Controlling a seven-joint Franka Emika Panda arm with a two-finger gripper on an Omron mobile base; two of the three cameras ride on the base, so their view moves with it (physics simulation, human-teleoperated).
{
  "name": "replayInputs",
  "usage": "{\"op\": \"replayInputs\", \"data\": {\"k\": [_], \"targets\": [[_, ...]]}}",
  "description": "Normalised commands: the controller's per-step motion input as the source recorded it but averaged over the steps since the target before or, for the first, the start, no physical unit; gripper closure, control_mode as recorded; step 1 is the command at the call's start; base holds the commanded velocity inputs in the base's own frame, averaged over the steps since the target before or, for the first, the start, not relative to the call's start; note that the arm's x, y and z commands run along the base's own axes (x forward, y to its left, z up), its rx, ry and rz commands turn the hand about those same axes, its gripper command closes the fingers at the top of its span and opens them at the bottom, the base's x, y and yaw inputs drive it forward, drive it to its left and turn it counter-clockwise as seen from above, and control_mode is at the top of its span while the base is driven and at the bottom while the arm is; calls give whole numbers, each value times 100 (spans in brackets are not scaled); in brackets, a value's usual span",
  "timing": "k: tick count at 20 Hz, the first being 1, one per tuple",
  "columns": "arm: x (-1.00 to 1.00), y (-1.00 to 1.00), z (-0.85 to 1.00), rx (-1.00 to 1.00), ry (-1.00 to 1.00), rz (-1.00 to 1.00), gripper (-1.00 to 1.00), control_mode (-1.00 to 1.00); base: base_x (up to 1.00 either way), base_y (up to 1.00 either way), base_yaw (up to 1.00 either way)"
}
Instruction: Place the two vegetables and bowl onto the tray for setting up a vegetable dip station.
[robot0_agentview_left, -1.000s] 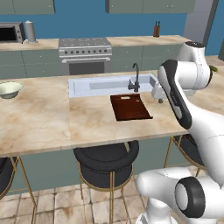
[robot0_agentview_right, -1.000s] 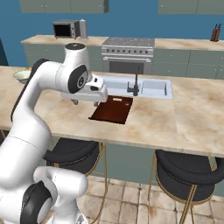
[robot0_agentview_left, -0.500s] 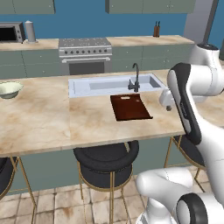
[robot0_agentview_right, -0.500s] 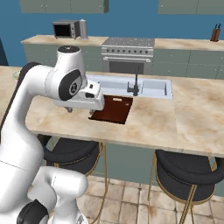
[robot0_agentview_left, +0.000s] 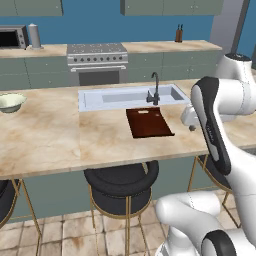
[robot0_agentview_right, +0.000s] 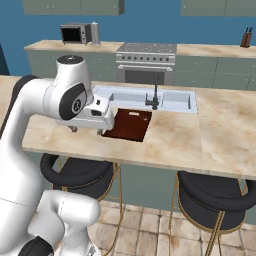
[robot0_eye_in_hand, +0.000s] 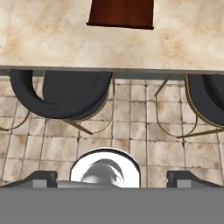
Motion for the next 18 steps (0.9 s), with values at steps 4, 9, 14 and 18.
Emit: {"op": "replayInputs", "data": {"k": [4,9,14,18], "targets": [[-8,4,-3,0,0,0,-100,-100,0,0,0],[-13,2,-1,0,2,0,-100,-100,0,0,0],[-12,0,0,0,0,0,-100,100,-2,-3,0],[0,0,0,0,0,0,-100,100,-9,-69,0]]}}
